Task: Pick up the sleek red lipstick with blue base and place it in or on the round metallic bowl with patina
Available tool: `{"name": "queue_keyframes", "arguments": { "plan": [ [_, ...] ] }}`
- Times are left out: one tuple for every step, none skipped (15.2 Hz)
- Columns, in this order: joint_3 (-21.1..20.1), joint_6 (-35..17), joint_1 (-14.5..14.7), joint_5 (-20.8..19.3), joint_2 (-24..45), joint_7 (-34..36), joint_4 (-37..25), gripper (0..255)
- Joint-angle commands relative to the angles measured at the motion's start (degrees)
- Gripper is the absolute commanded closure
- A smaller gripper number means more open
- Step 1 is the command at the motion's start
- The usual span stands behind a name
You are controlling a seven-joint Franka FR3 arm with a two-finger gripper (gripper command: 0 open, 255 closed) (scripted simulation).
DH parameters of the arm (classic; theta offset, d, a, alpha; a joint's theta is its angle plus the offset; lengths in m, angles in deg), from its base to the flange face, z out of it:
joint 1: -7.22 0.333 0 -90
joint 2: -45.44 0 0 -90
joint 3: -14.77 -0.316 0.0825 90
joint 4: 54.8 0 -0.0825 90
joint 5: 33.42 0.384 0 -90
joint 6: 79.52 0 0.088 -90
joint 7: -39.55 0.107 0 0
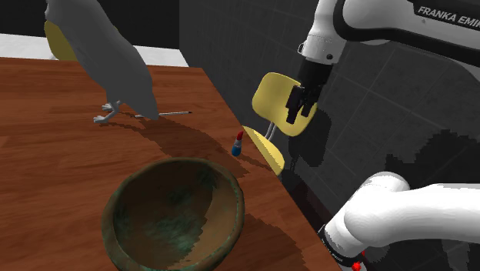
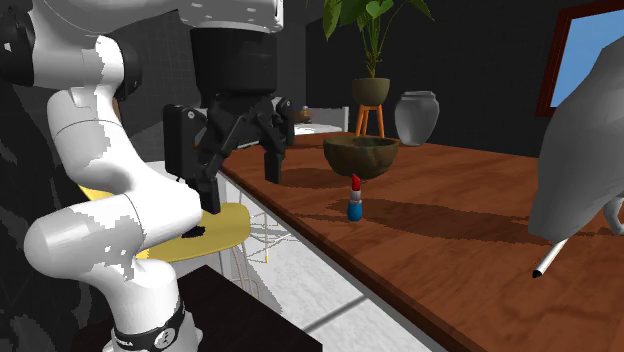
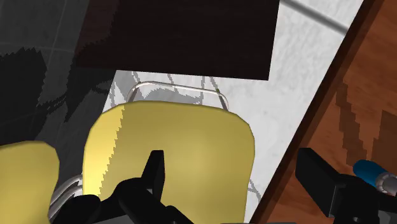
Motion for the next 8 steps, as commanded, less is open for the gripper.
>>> {"name": "queue_keyframes", "arguments": {
  "plan": [
    [0.00,0.00,0.00,0.00,0.00,0.00,0.00,0],
    [-1.43,0.22,0.14,1.04,1.11,2.19,-0.78,0],
    [-2.85,0.42,0.24,2.06,2.30,4.37,-1.64,0],
    [-4.23,0.59,0.34,3.05,3.58,6.56,-2.57,0],
    [-5.60,0.73,0.41,4.00,4.94,8.74,-3.58,0],
    [-6.94,0.84,0.49,4.90,6.38,10.92,-4.66,0],
    [-8.26,0.93,0.54,5.76,7.90,13.11,-5.81,0],
    [-9.56,0.99,0.56,6.57,9.50,15.30,-7.03,0]
  ]
}}
